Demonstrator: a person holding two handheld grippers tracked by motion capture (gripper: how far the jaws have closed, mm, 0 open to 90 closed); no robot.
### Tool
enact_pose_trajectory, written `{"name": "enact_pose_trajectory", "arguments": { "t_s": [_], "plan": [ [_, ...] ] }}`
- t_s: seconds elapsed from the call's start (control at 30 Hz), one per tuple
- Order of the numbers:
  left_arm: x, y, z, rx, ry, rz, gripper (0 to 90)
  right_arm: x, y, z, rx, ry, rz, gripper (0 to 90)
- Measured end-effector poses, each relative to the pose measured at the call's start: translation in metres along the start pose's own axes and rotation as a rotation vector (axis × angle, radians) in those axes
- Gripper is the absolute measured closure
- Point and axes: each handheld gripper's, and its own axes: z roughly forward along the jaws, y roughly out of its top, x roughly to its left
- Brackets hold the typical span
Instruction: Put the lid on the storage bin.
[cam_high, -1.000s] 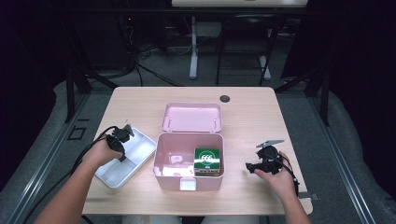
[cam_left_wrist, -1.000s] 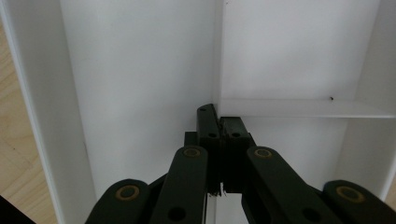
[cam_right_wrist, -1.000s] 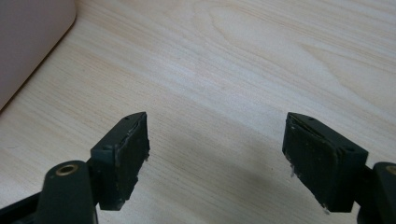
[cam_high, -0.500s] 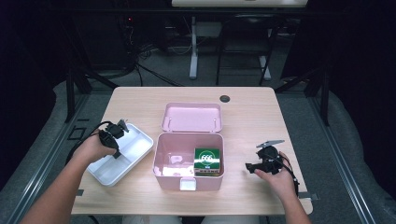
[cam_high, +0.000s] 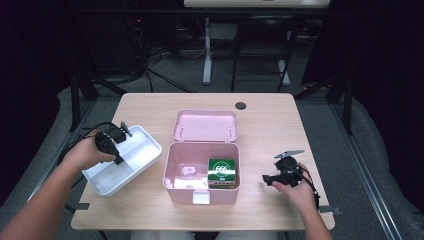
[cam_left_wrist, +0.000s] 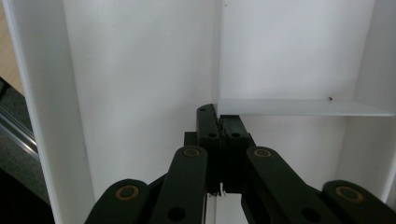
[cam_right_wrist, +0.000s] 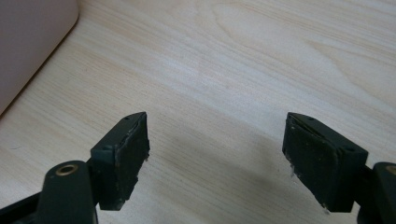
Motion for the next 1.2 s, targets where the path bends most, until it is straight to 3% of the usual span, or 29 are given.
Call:
{"name": "enact_pose_trajectory", "arguments": {
  "t_s": [0.27, 0.37, 0.57, 0.83, 1.1, 1.2],
  "plan": [
    [-0.008, 0.000, -0.033, -0.020, 0.038, 0.080, 89.0, 0.000, 0.000, 0.000, 0.003, 0.004, 0.005, 22.4],
    [-0.013, 0.003, -0.050, -0.015, 0.050, 0.147, 89.1, 0.000, 0.000, 0.001, 0.001, 0.005, 0.006, 22.5],
    [-0.021, 0.011, -0.071, -0.015, 0.061, 0.234, 89.0, -0.001, 0.000, 0.001, 0.005, 0.006, 0.005, 22.5],
    [-0.042, 0.031, -0.080, -0.011, 0.076, 0.345, 89.0, -0.002, -0.001, 0.002, 0.004, 0.011, 0.008, 22.4],
    [-0.067, 0.058, -0.077, -0.006, 0.055, 0.450, 89.1, -0.002, -0.001, 0.003, 0.004, 0.014, 0.011, 22.5],
    [-0.074, 0.066, -0.076, -0.010, 0.052, 0.465, 89.0, -0.002, -0.001, 0.003, 0.005, 0.014, 0.012, 22.5]
  ]
}}
